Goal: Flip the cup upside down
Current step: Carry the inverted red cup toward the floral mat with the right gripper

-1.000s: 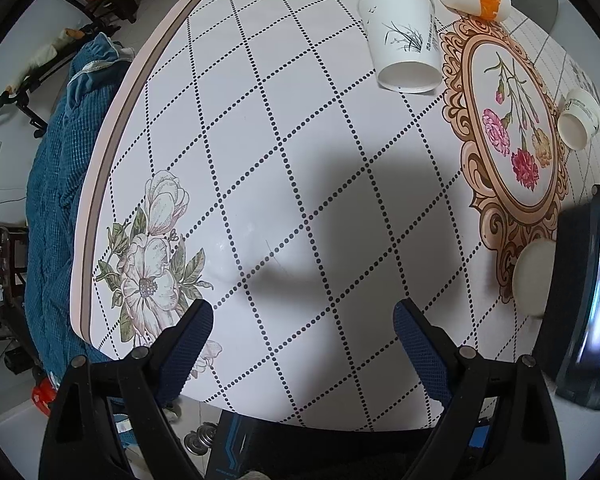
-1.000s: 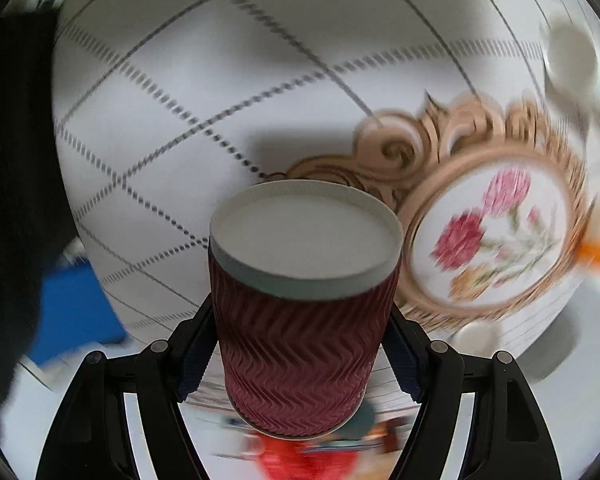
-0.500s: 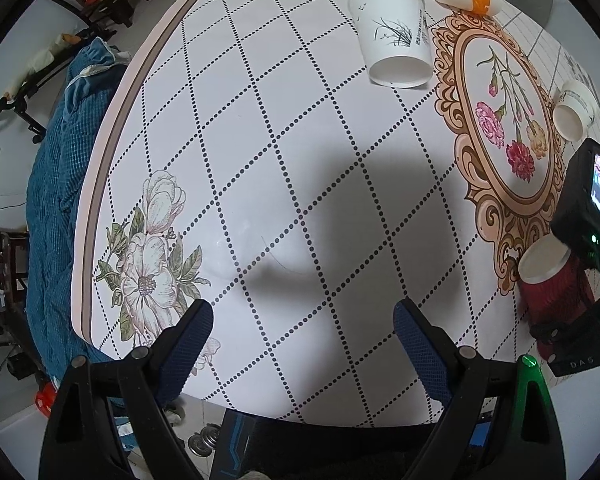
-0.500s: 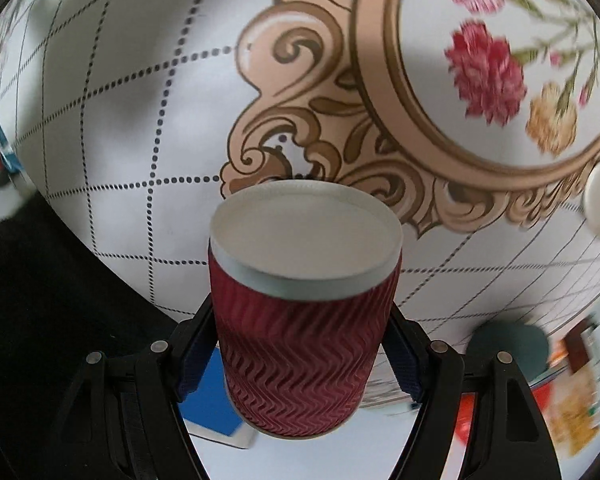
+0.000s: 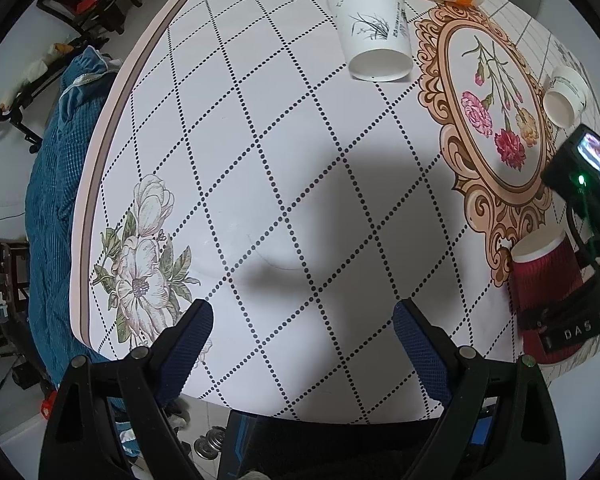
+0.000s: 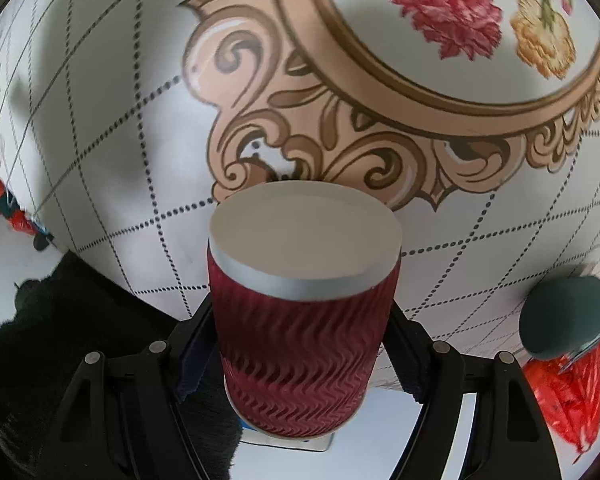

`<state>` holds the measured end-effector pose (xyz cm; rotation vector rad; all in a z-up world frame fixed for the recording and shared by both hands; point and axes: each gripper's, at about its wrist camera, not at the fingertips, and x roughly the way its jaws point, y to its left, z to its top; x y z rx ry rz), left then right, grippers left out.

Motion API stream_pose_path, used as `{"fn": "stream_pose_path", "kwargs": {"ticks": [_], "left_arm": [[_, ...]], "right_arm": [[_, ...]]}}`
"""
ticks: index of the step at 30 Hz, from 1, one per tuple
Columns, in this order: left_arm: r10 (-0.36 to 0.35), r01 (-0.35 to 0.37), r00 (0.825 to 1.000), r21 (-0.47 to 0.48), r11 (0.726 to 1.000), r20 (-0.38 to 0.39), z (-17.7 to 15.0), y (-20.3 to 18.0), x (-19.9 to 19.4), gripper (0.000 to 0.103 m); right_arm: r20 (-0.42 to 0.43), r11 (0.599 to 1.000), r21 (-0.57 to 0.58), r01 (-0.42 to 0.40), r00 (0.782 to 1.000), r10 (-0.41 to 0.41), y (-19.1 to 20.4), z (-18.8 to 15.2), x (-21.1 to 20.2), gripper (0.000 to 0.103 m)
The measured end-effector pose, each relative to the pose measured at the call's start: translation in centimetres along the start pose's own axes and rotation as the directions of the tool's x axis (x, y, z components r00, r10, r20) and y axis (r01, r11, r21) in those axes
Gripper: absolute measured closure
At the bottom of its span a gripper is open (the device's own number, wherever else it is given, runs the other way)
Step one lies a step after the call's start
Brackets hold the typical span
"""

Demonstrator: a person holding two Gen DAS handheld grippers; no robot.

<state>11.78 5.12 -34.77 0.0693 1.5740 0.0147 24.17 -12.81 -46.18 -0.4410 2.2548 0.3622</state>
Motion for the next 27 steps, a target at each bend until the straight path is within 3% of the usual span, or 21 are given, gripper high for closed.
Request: {"fn": "stream_pose_path", "kwargs": {"ticks": [2,9,12,18,22,26,27], "left_arm": [[0.001,-0.001,1.000,0.006,1.000,0.001,-0.1,-0.2,-0.1,0.011],[0.002,-0.002,1.000,0.018,1.000,0.001,-0.4,-1.0,-0.2,0.011],[0.003,-0.003,1.000,0.019,1.000,0.001,-0.4,-1.2,-0.4,0.011],[-0.003,0.003,1.000,0.001,1.000,-0.002,-0.1,-0.8,-0.7,0.011],[-0.004,0.004,1.000,-0.009,1.000,-0.003,0.6,-0.4,-0.6,0.011],[-0.002,0.002,1.000,-0.016,1.000,-0.005,1.3,-0.6,-0.8,0.011],[-0.001,0.001,1.000,-0.016,1.000,-0.006,1.3,-0.6,-0.9,0.011]], "right_arm": [[0.017,1.000,0.000,0.005,1.000,-0.005,-1.0,-0.2,-0.5,0.019],[0.060,1.000,-0.001,0.016,0.998,-0.016,0.0,1.0,-3.0,0.019],[0.090,1.000,-0.002,0.023,0.996,-0.023,0.2,1.6,-4.0,0.029],[0.200,1.000,0.017,0.022,0.979,-0.025,0.1,0.6,-7.1,0.030],[0.343,0.998,0.055,0.014,0.939,-0.032,-0.4,-1.1,-9.7,0.030],[0.503,0.994,0.112,-0.013,0.863,-0.045,-0.8,-3.0,-11.6,0.030],[0.551,0.991,0.131,-0.029,0.833,-0.049,-1.0,-3.6,-12.0,0.030]]}}
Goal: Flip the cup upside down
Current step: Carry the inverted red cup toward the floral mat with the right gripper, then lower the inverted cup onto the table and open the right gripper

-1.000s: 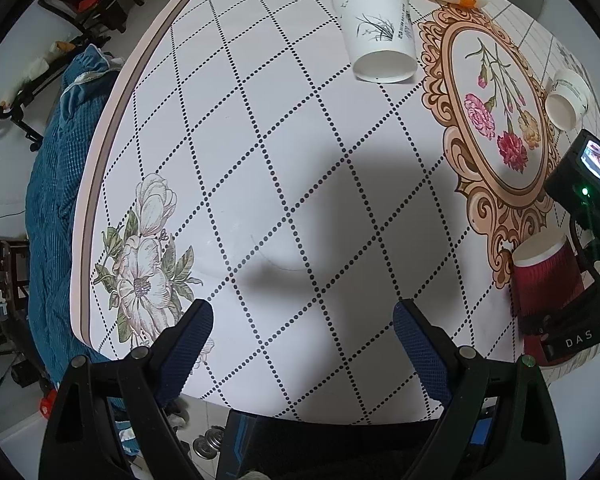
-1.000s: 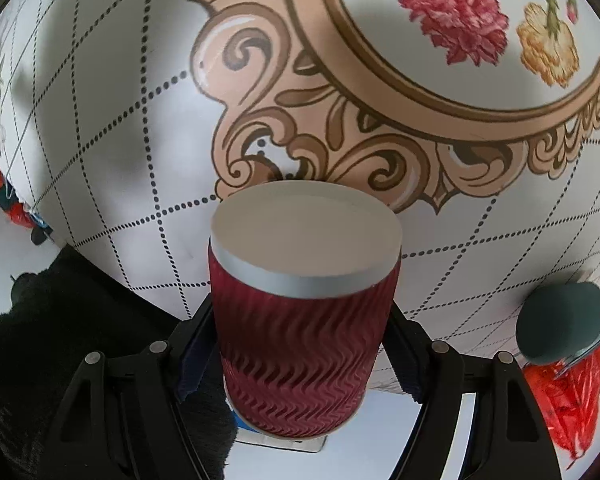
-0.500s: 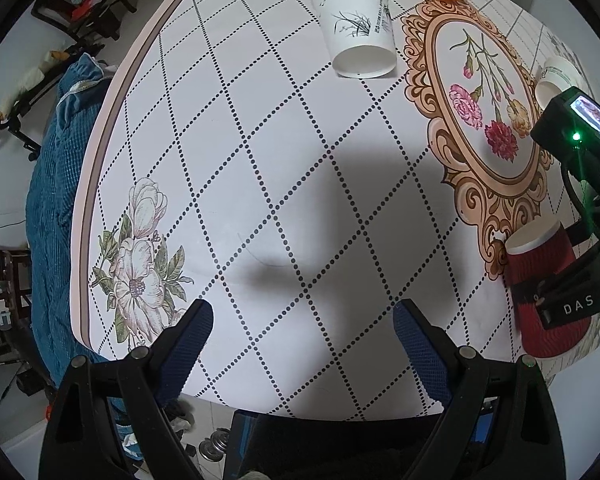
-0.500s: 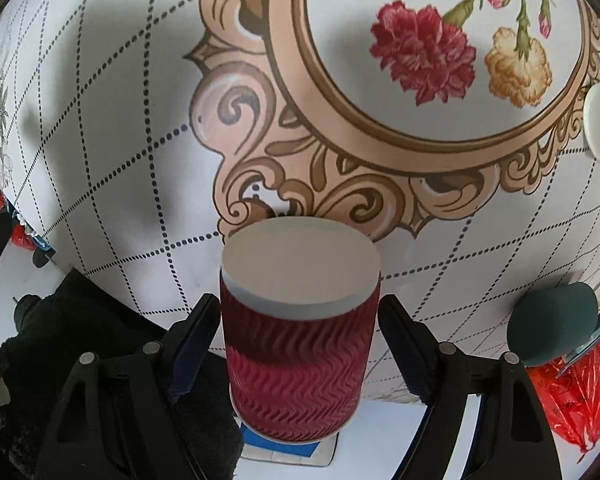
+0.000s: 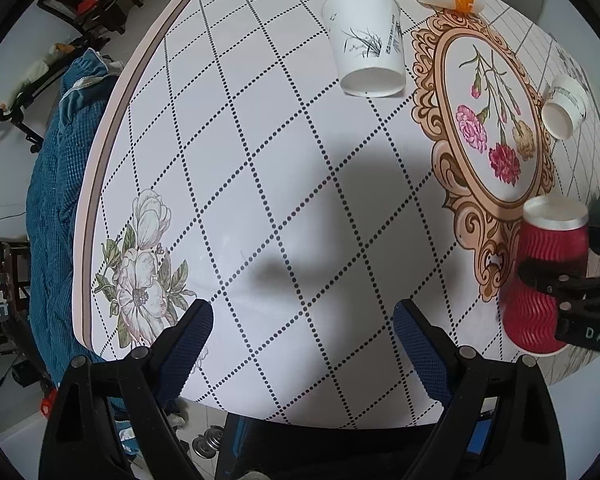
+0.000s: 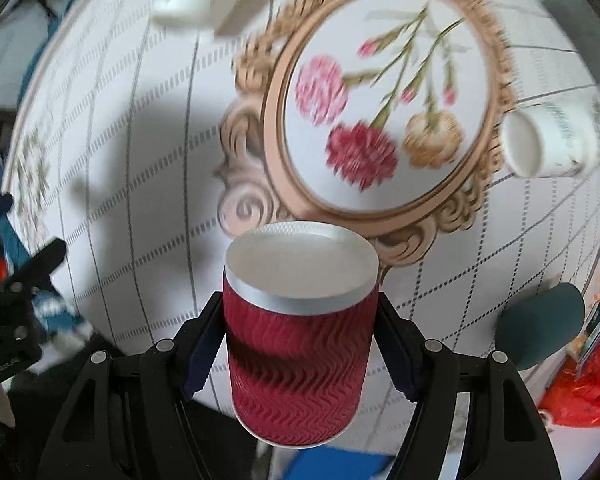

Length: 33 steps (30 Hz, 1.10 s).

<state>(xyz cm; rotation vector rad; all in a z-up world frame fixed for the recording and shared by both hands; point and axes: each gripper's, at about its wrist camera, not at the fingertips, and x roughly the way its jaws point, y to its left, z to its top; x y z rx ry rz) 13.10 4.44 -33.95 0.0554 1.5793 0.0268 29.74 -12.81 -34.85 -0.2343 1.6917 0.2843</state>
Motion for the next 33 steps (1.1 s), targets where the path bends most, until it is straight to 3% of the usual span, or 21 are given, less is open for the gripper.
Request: {"fn": "stream_pose_path", "kwargs": {"ticks": [3,5,11,14,18,22,33], "left_arm": [[0.006,-0.006,1.000,-0.004,1.000,-0.001,0.6,0.0,-0.1,0.011],[0.009,-0.009,1.000,-0.006,1.000,-0.003,1.0,-0.1,-0.2,0.011],[0.027,-0.027,1.000,-0.010,1.000,-0.001,2.4,-0.6,-0.1,0.011],[0.035,-0.035,0.999,-0.010,0.999,-0.006,2.5,-1.1,0.1,0.011],[0.042,-0.042,0.999,-0.006,0.999,-0.010,2.2,-1.5,0.4,0.011],[0.049,-0.050,0.999,-0.004,0.999,-0.013,1.6,-1.6,0.5,0.011],[0.057,-0.057,0.998,-0.016,0.998,0.007,0.4,-2.0,-0.4,0.011]], "right_arm": [[0.134,0.998,0.057,-0.011,0.991,0.004,-0.8,-0.5,-1.7,0.030],[0.232,0.996,0.084,-0.019,0.973,-0.001,-1.1,-0.6,-2.8,0.030],[0.483,0.989,0.144,-0.036,0.875,-0.038,0.3,-2.1,-4.0,0.030],[0.578,0.984,0.174,-0.044,0.814,-0.065,0.8,-3.1,-3.2,0.030],[0.625,0.984,0.177,-0.016,0.774,-0.100,2.0,-4.0,-2.5,0.030],[0.627,0.987,0.159,0.003,0.773,-0.103,2.7,-4.9,-2.6,0.029],[0.560,0.981,0.177,-0.074,0.827,-0.038,1.9,-6.5,-2.2,0.028]]}}
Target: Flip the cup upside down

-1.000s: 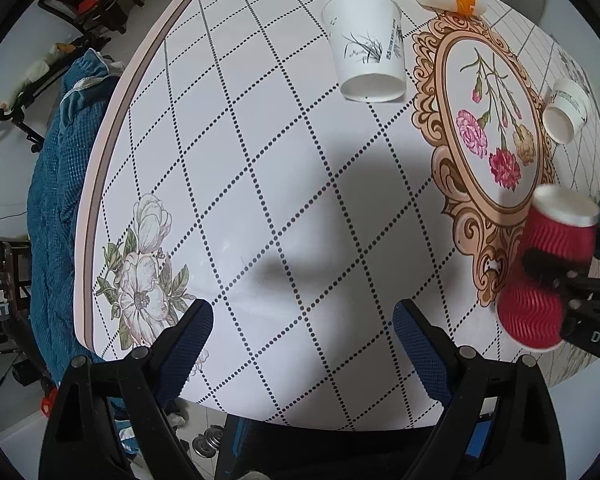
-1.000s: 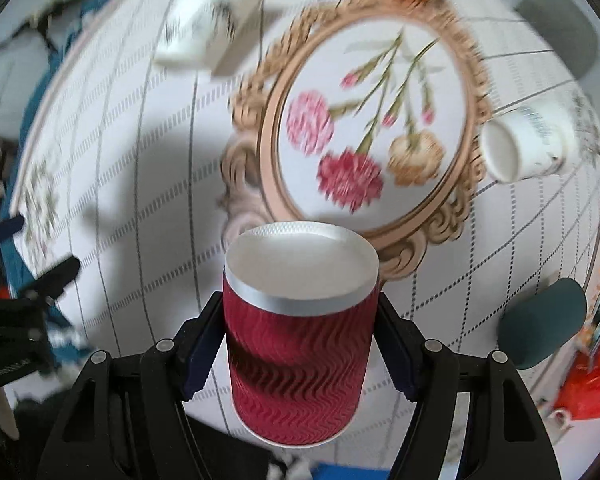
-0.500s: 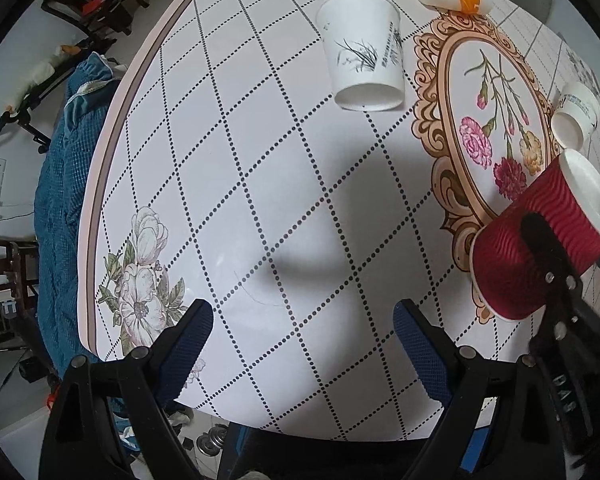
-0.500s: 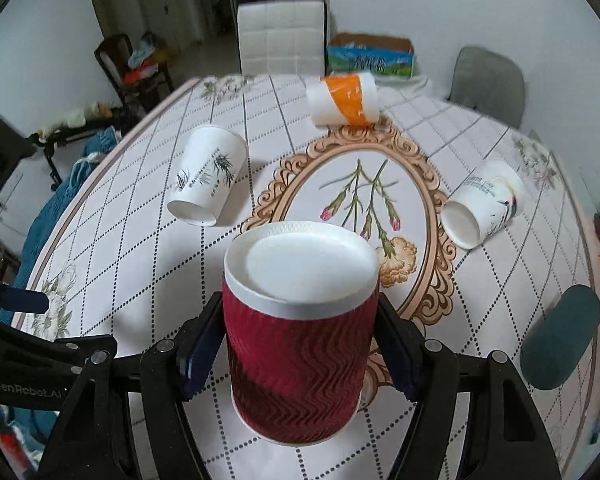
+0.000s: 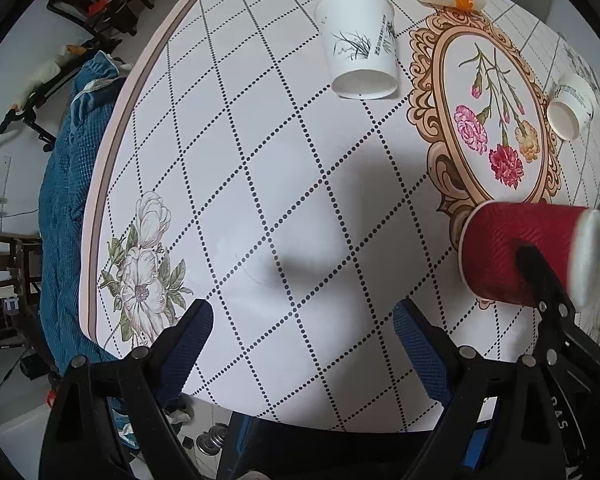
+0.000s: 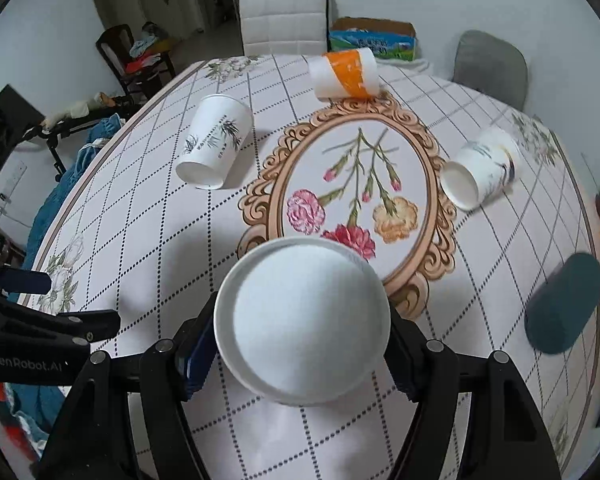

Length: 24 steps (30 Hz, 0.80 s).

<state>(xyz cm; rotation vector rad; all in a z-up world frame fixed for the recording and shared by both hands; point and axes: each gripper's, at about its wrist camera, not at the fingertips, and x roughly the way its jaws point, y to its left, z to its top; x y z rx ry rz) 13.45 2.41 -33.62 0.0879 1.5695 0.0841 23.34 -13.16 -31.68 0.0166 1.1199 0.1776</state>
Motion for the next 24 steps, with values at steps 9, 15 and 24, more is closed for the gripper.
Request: {"fn": "stream_pose_path", "kwargs": {"ticks": [9,15,24], "left_arm": [[-0.012,0.012,0.996,-0.006,1.000,0.090,-1.4,-0.2,-4.5,0.011],[-0.032,0.034,0.983,-0.011,0.999,0.180,-3.1,-0.7,-8.3,0.011],[-0.054,0.051,0.955,0.020,0.999,0.290,-5.7,-1.8,-13.0,0.000]], "right_arm": [[-0.070,0.996,0.081,0.040,0.997,-0.034,-2.1,-0.4,-4.9,0.009],[-0.073,0.987,0.096,0.132,0.989,-0.125,-3.4,-0.9,-9.9,0.004],[-0.026,0.973,0.133,0.189,0.982,-0.187,-4.4,-1.5,-16.1,0.003]]}}
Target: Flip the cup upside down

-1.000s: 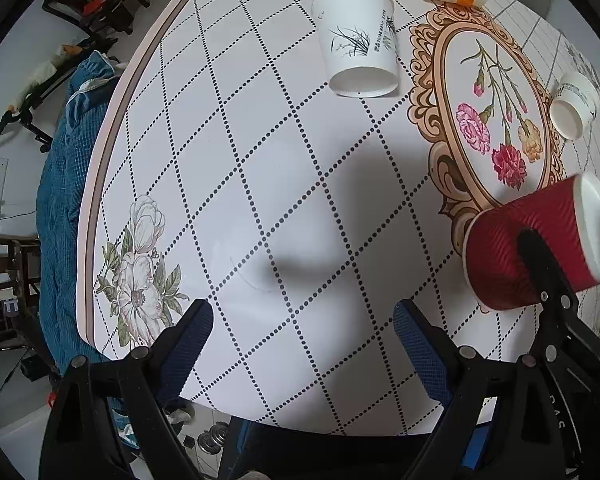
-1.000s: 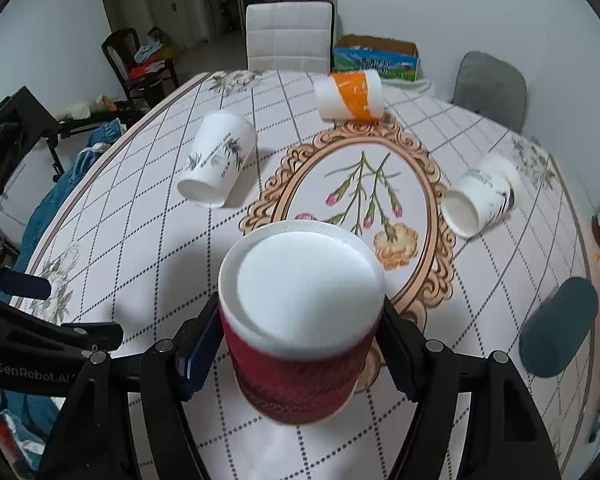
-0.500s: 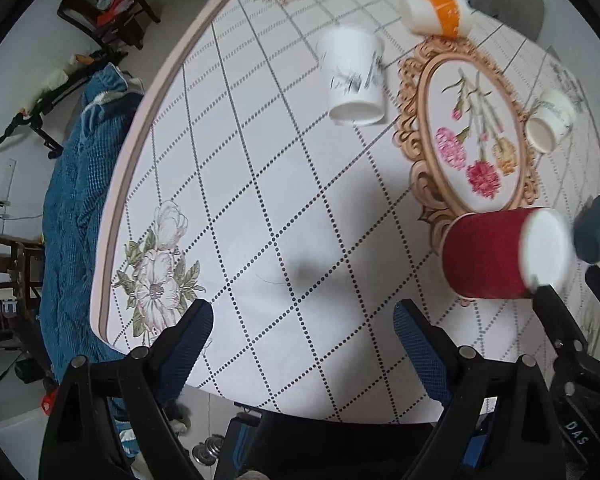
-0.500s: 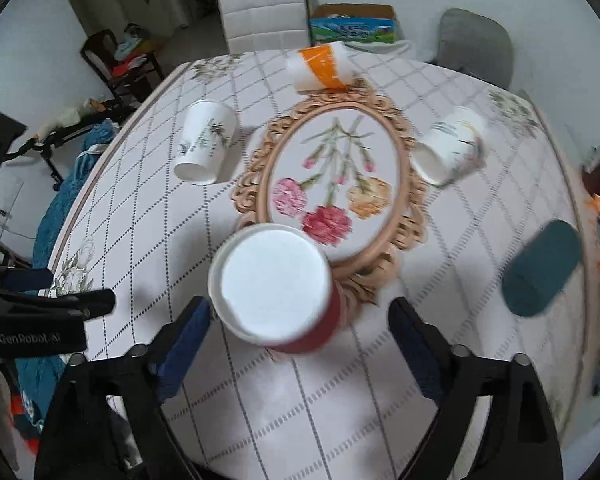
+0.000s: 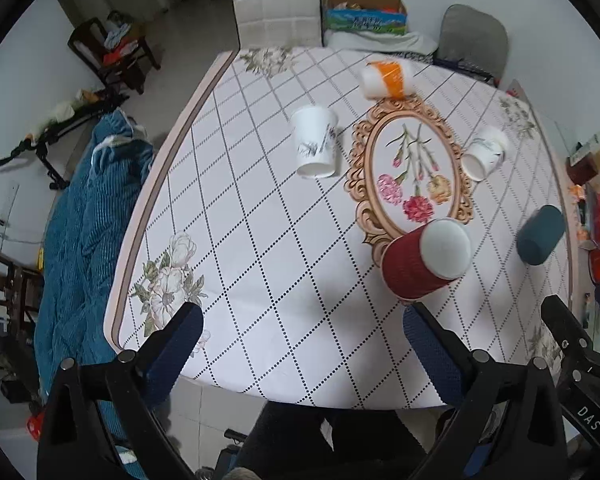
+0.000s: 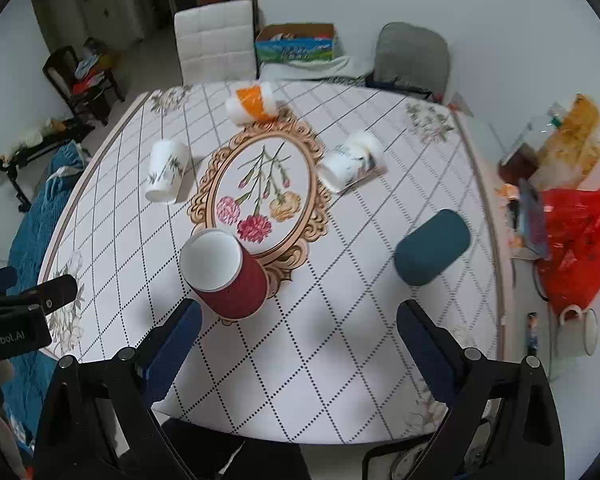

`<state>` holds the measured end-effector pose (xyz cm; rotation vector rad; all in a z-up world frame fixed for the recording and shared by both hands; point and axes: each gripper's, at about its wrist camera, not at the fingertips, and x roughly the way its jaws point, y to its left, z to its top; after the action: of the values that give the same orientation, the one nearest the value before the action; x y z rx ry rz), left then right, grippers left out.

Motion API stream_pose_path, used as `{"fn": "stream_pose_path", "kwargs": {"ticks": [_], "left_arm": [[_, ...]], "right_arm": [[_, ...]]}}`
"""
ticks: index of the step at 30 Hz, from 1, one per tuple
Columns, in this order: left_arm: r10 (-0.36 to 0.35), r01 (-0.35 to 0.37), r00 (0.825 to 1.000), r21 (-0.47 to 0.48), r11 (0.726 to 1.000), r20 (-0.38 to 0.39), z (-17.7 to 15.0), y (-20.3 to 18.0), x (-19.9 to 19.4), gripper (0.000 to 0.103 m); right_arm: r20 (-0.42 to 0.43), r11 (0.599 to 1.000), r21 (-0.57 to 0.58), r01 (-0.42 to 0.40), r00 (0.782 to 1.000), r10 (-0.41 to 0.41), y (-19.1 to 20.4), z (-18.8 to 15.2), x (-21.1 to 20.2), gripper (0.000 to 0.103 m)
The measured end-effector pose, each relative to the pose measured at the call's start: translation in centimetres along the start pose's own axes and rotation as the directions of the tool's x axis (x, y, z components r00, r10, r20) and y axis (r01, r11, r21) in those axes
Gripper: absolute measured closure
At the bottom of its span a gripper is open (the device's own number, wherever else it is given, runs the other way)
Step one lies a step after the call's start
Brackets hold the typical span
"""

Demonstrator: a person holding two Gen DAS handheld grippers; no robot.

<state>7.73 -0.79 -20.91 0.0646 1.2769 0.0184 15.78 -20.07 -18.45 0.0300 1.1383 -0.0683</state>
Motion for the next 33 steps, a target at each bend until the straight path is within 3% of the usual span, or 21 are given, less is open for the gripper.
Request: {"fn": "stream_pose_path", "kwargs": {"ticks": [12,25,33], "left_arm": [[-0.057,0.045,0.989,0.090,0.995,0.136,-2.8,0.1,-8.0,0.001],[-0.117,0.093,0.958,0.100,0.991,0.262,-8.6,1.9,-17.5,0.000],[-0.137,0.110,0.941,0.104,0.988,0.308,-11.8,2.6,-21.2,0.000]], "right_arm": [[0.119,0.996,0.089,0.032,0.992,-0.042,-0.6,-2.8,-10.1,0.003],[0.241,0.993,0.115,0.029,0.969,-0.056,0.1,-9.0,-23.4,0.003],[0.284,0.991,0.129,0.032,0.957,-0.068,0.0,-11.5,-28.7,0.003]]}}
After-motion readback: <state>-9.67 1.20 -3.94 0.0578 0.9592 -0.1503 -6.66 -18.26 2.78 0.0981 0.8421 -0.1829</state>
